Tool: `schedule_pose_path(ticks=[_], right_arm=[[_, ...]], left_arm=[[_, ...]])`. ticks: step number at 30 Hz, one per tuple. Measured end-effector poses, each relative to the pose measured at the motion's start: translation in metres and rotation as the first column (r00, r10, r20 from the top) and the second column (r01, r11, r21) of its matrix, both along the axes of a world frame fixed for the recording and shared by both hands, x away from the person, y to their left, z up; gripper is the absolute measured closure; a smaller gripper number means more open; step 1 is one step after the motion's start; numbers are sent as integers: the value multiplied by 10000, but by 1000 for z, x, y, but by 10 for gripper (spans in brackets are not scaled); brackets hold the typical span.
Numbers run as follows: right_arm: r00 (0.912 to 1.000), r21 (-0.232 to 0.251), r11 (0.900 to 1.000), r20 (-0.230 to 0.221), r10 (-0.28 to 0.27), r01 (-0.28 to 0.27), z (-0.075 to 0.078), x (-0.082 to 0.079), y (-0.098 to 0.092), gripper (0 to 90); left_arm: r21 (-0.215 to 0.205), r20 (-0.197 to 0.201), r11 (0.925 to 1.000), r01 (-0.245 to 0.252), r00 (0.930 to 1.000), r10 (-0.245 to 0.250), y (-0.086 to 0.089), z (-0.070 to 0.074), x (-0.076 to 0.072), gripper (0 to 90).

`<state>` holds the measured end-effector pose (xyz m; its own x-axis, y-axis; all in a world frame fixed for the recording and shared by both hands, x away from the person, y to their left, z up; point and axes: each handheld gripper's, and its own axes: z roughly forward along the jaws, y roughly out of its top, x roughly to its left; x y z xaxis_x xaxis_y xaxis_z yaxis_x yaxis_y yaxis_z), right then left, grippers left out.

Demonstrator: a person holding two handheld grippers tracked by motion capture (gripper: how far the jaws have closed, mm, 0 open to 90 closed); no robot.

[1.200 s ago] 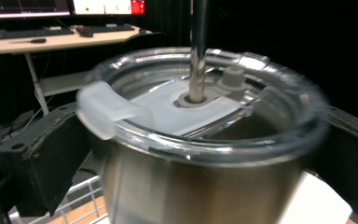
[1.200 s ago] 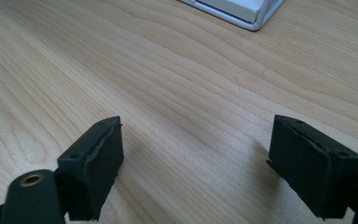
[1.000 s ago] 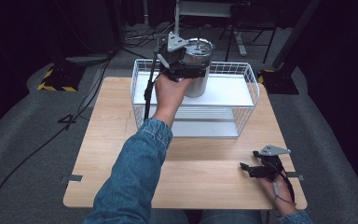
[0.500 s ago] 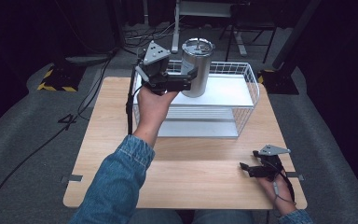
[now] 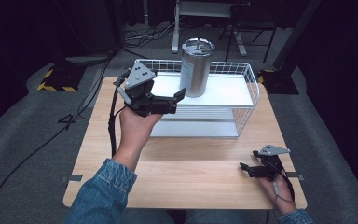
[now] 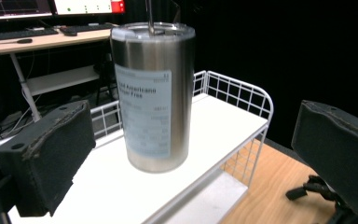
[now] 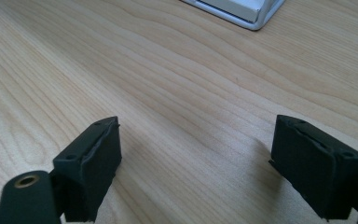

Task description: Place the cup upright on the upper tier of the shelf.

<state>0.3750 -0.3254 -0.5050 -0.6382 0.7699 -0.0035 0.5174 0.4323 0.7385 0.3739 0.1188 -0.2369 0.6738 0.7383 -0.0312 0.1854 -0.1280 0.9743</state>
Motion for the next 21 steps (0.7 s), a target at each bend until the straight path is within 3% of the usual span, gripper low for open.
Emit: schedule_pose_path(ticks=[11,16,21], right_arm=[[10000,7,10000,6,-15,15,0,-1,0,165],[10000,9,10000,6,-15,15,0,-1,0,164],[10000,26,10000,7,-34,34,0,-1,0,165]], left_arm=[[290,-55,9995,81,10000,-79,21,-27,-19,0],[92,42,9991,406,9992,-406,32,-47,-28,0],[210,-91,9994,278,9996,-276,42,-66,-32,0]])
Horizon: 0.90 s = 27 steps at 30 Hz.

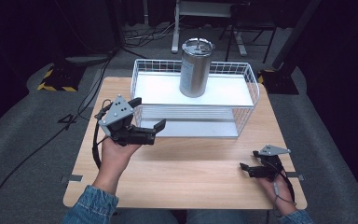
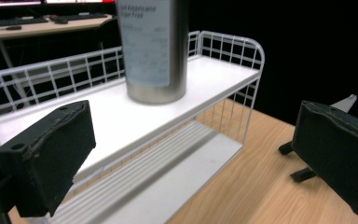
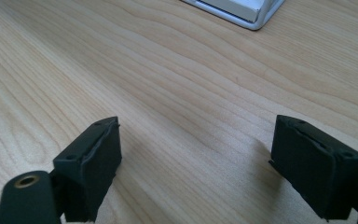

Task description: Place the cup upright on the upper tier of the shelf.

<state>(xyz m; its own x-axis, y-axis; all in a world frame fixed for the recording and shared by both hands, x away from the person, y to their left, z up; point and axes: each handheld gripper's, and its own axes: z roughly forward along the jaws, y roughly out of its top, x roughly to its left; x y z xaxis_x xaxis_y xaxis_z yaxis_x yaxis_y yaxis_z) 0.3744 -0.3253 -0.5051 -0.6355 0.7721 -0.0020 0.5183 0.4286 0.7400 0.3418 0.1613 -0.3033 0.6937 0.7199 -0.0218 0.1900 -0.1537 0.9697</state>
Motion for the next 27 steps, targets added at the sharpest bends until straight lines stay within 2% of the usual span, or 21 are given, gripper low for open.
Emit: schedule_pose_path(ticks=[2,6,11,19,21,22,27], right_arm=[[10000,0,10000,3,1,-1,0,0,0,165],[10000,7,10000,14,18,-18,0,-1,0,169],[10000,-14,10000,52,58,-58,0,-2,-1,174],[10000,-14,10000,50,54,-54,0,-2,0,175],[10000,-15,10000,51,52,-52,0,-2,0,175],[10000,-18,10000,55,54,-54,0,-2,0,175],[10000,-18,10000,55,53,-53,0,-2,0,175]], left_arm=[[149,-68,9999,-84,9999,85,4,-8,-1,0],[711,120,9974,-80,9999,71,13,-27,-5,1],[911,-130,9958,2,9999,10,23,-49,-12,1],[1187,-722,9924,-322,9965,410,39,-79,-14,1],[1212,-786,9921,-334,9960,432,40,-82,-14,2],[1349,-967,9901,-391,9939,525,43,-91,-14,2],[1719,-1304,9842,-413,9894,643,48,-115,-12,4]])
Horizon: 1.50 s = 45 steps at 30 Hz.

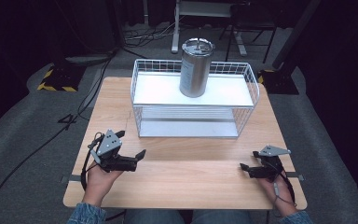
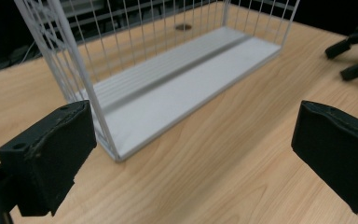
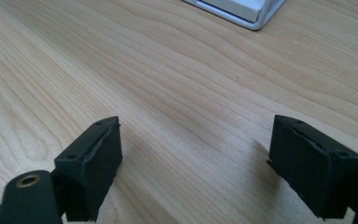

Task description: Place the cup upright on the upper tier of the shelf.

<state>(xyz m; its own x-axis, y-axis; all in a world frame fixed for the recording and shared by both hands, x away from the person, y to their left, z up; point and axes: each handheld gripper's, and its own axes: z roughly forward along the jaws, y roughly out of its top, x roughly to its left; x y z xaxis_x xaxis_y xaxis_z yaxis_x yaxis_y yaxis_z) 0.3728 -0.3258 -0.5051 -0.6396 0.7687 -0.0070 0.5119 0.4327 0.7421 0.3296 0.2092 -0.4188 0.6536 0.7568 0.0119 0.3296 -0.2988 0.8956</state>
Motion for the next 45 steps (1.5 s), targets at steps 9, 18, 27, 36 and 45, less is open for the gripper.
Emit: schedule_pose_path(ticks=[9,18,27,36,45], right_arm=[[10000,0,10000,-4,1,-1,0,0,0,176],[10000,2,10000,-6,1,-1,0,0,0,175],[10000,-2,10000,-6,37,-37,0,0,0,177],[10000,-4,10000,-6,69,-69,0,0,0,178],[10000,5,10000,-8,56,-56,0,-1,0,178]], left_arm=[[-102,-478,9995,-284,9985,279,6,-29,1,5],[-68,-845,9968,-801,9933,792,10,-67,-8,20],[1142,-1475,9904,-774,9846,939,5,-82,-6,40],[2065,-2878,9773,-475,9517,1070,-3,-87,0,107],[2048,-2885,9776,-484,9514,1076,-2,-87,0,93]])
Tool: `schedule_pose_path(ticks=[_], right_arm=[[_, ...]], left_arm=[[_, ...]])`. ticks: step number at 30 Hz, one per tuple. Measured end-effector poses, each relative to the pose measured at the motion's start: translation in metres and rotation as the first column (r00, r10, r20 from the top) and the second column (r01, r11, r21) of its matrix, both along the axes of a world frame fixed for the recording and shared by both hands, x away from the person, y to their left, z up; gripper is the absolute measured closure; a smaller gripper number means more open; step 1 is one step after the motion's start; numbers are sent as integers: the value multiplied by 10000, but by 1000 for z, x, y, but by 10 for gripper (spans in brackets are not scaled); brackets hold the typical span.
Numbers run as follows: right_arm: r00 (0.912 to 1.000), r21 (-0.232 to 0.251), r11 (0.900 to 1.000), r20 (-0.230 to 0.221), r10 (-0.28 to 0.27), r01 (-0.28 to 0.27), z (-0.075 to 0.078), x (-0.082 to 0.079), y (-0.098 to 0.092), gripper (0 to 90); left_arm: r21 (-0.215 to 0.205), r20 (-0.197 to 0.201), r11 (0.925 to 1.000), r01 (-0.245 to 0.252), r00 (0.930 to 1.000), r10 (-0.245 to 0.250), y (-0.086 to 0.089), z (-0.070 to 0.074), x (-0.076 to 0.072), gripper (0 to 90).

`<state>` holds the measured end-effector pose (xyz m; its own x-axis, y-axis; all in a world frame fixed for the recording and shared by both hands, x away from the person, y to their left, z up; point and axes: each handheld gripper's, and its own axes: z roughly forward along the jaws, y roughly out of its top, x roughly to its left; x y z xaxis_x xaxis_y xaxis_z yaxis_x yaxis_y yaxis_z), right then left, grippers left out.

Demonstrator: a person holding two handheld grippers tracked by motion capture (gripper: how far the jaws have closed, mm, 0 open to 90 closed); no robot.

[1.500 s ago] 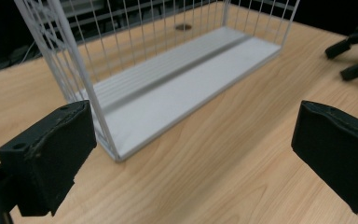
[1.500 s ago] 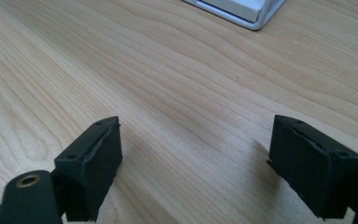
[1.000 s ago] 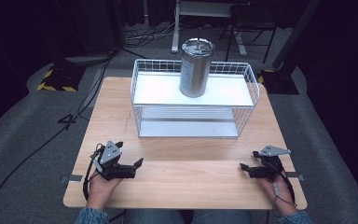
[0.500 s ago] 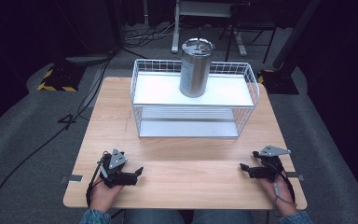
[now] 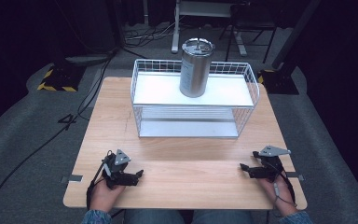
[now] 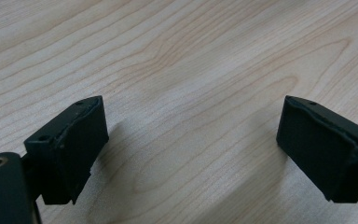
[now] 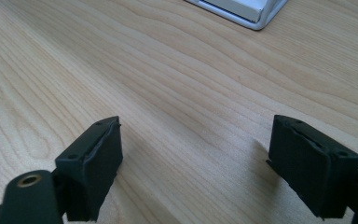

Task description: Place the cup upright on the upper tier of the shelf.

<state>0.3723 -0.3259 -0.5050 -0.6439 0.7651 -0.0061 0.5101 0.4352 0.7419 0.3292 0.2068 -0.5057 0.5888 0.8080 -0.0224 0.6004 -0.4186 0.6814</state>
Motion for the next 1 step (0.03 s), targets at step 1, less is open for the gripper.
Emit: schedule_pose_path(ticks=[1], right_arm=[[10000,2,10000,0,-2,2,0,0,0,178]], left_arm=[[-1,10,10000,-22,10000,22,0,0,0,93]])
